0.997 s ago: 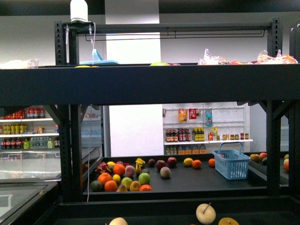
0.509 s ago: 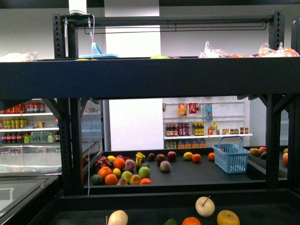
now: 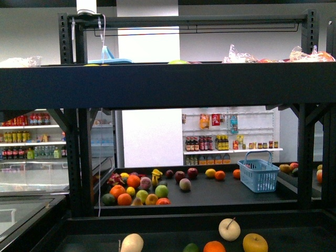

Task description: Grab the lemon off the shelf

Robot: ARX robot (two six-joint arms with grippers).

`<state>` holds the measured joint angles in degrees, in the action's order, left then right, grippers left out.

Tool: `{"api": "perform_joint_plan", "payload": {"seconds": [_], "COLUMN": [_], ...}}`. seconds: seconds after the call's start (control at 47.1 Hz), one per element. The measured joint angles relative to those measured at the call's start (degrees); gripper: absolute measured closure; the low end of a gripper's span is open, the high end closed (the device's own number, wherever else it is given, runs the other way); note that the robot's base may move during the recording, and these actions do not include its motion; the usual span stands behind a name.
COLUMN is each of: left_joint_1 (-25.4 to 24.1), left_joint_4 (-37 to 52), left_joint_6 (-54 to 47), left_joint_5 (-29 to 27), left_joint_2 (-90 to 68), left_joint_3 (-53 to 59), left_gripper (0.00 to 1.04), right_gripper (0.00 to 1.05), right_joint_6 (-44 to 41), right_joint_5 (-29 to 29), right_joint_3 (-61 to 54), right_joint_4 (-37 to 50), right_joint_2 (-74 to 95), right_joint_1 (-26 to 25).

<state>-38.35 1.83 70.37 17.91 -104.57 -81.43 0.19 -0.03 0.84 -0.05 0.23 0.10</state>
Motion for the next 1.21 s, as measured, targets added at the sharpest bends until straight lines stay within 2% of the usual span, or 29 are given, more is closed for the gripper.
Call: {"api": "perform_joint_plan", "payload": {"seconds": [0.064, 0.318, 0.594, 0.849, 1.21], "left_joint_1": [0.0, 2.8, 10.9, 22.2, 43.1], "left_joint_4": [-0.2, -4.6, -11.1, -17.0, -15.3], "left_joint_6": [-1.1, -6.6, -24.5, -39.5, -41.2], "left_joint_5": [0.0, -0.9, 1.7, 5.3, 6.9], "left_joint_2": [0.1, 5.5, 17.9, 26.6, 28.1], "left_joint_3": [0.0, 1.8, 6.3, 13.0, 18.4], "left_gripper": [0.85, 0.86, 0.87, 0.87, 0.87], "right_gripper": [0.08, 0.08, 0.08, 0.08, 0.08], "right_joint_6": [0.0, 0.0, 0.0, 0.0, 0.0], "right_joint_5": [0.0, 0.0, 0.0, 0.0, 0.0], "right_joint_3": [0.0, 0.0, 0.0, 0.0, 0.0], "right_joint_4": [0.0, 0.0, 0.0, 0.0, 0.0], "right_joint_2": [0.0, 0.0, 0.0, 0.0, 0.0], "right_joint_1": [0.0, 0.0, 0.0, 0.0, 0.0]}}
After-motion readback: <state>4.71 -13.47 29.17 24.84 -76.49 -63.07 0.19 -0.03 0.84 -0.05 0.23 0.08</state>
